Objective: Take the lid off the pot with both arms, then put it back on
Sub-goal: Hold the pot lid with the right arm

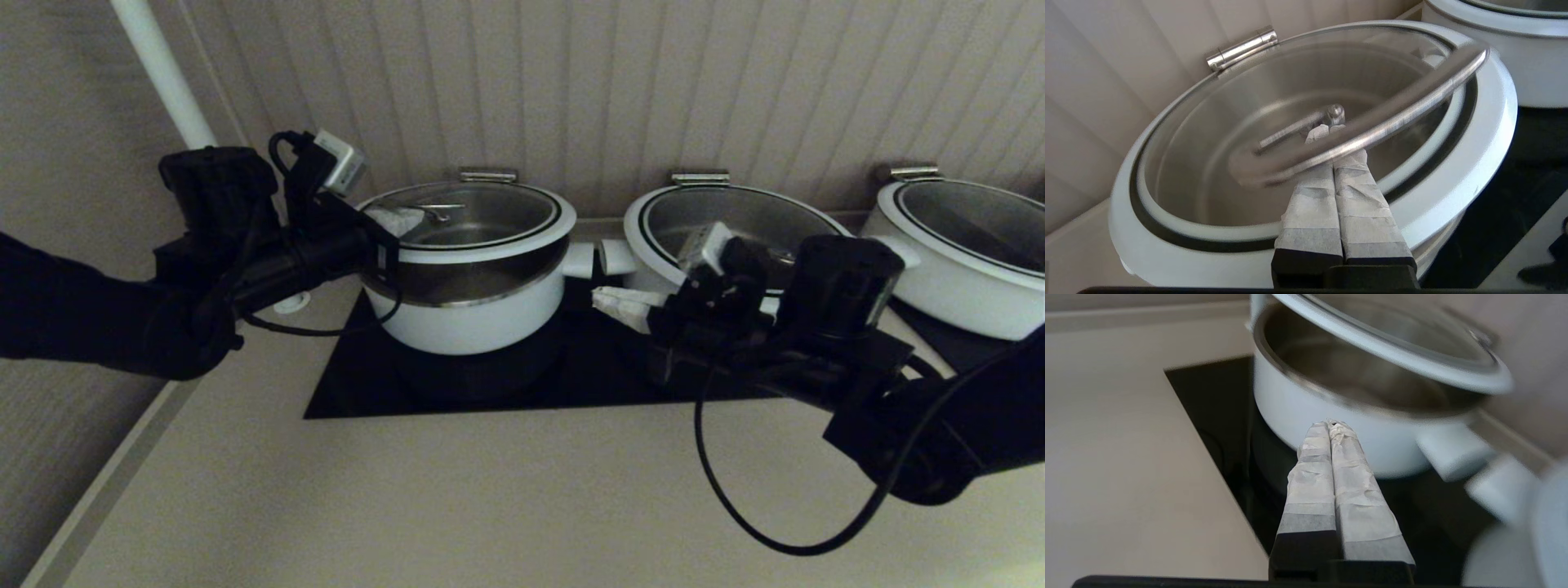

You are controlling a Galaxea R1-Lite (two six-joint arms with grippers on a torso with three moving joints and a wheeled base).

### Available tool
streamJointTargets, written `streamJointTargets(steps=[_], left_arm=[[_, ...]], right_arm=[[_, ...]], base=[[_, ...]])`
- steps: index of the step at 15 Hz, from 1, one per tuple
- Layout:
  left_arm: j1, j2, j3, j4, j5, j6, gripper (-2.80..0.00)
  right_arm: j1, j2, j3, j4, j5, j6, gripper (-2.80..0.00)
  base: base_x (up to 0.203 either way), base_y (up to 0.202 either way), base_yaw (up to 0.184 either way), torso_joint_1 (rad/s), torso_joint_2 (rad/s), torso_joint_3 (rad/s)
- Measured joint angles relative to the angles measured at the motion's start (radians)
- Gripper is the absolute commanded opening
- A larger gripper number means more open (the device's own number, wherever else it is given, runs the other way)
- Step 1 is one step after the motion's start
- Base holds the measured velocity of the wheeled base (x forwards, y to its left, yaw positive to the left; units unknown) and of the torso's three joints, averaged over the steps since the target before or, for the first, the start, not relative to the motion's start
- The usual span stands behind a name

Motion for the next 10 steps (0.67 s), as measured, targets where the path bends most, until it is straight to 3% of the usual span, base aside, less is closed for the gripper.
streamJointTargets(steps=[6,10], left_arm=[[0.0,0.008,-0.026,0.003,0.0,-0.002,-2.8],[0.0,0.016,-0.048,0.003,0.0,-0.002,-2.8]], right_arm=[[0.067,0.128,-0.119,-0.068,-0.024,0.012,-2.8],[0.079,0.217,-0.237,-0.116,-0.084,0.012,-2.8]], base=[[0.0,0.0,0.0,0.0,0.0,0.0],[0.0,0.0,0.0,0.0,0.0,0.0]])
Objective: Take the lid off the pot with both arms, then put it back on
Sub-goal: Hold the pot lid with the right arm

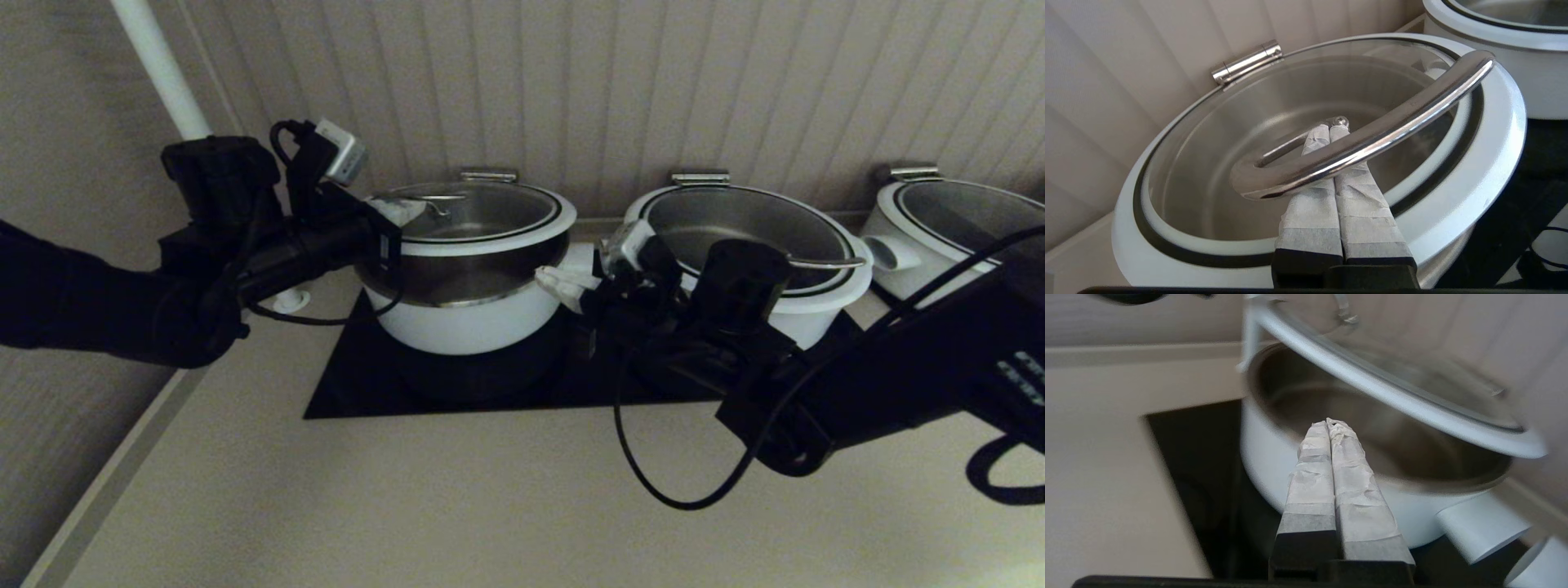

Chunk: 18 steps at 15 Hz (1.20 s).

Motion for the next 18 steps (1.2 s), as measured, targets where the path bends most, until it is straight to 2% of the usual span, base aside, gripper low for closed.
streamJointTargets(steps=[8,12,18], left_arm=[[0.0,0.009,-0.021,0.001,0.0,0.0,-2.8],[0.0,0.005,-0.021,0.0,0.001,0.0,-2.8],[0.001,0.001,-0.02,0.0,0.001,-0.001,-2.8]], right_arm=[[0.001,0.123,-0.144,-0.008,-0.041,0.0,-2.8],[0.0,0.178,-0.27,0.006,-0.078,0.0,-2.8],[0.0,0.228,-0.323,0.012,-0.078,0.0,-2.8]], base=[[0.0,0.0,0.0,0.0,0.0,0.0],[0.0,0.0,0.0,0.0,0.0,0.0],[0.0,0.0,0.0,0.0,0.0,0.0]])
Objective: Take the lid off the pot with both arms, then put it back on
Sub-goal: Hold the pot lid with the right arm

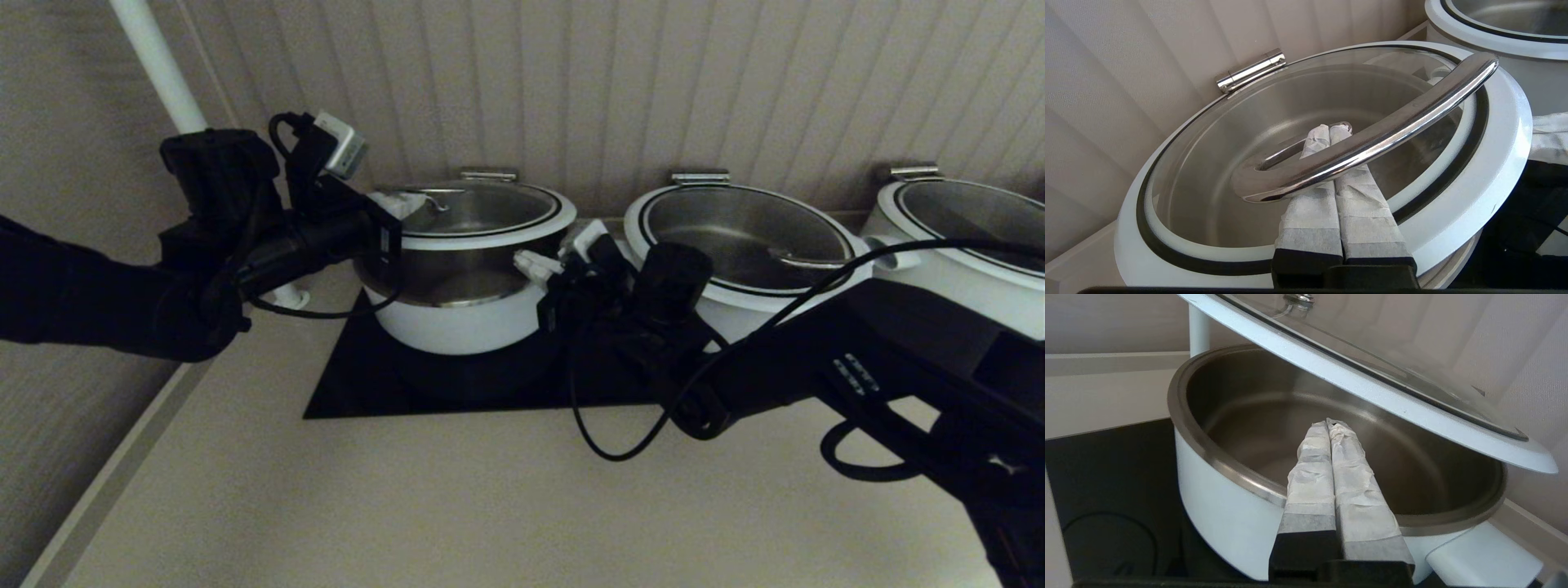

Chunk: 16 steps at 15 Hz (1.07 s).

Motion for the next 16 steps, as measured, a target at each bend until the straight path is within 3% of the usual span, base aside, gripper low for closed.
streamJointTargets(steps=[10,16], left_arm=[[0.0,-0.013,0.005,-0.001,0.0,0.0,-2.8],[0.0,-0.042,0.057,-0.004,0.0,0.0,-2.8]], right_arm=[[-0.005,0.077,-0.211,0.115,-0.001,0.001,-2.8],[-0.018,0.089,-0.271,0.144,0.005,-0.001,-2.8]], base=[[0.0,0.0,0.0,0.0,0.0,0.0],[0.0,0.0,0.0,0.0,0.0,0.0]])
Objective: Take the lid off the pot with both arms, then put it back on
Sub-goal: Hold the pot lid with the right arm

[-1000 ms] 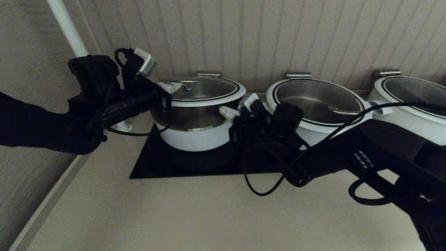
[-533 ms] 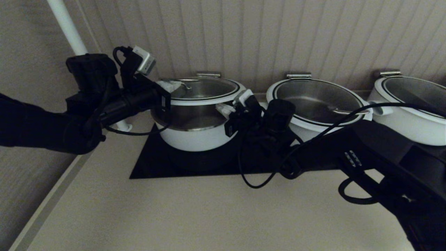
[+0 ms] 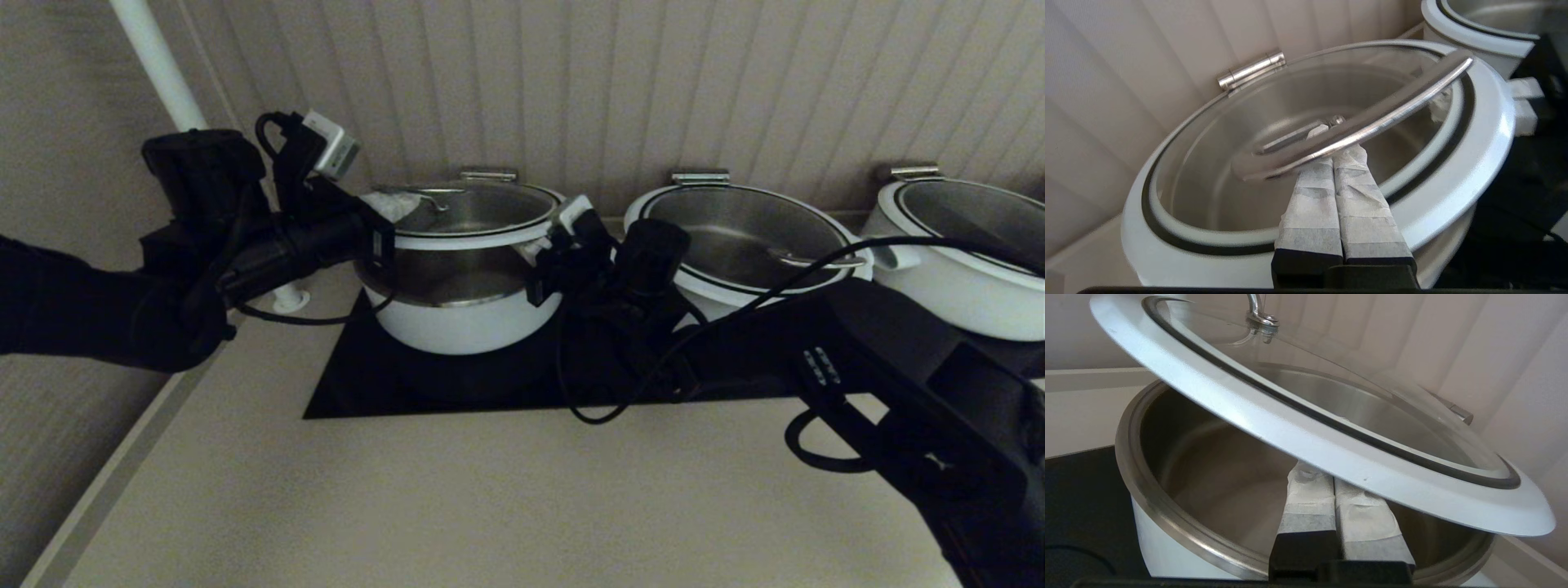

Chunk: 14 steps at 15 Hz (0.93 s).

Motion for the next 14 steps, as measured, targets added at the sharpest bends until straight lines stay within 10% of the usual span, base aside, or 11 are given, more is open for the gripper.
streamJointTargets(steps=[14], left_arm=[[0.034,-0.151,0.195,0.008,-0.003,-0.001,-2.8]], right_arm=[[-0.028,0.003,-0.012,-0.003,0.0,0.001,-2.8]], base=[[0.0,0.0,0.0,0.0,0.0,0.0]])
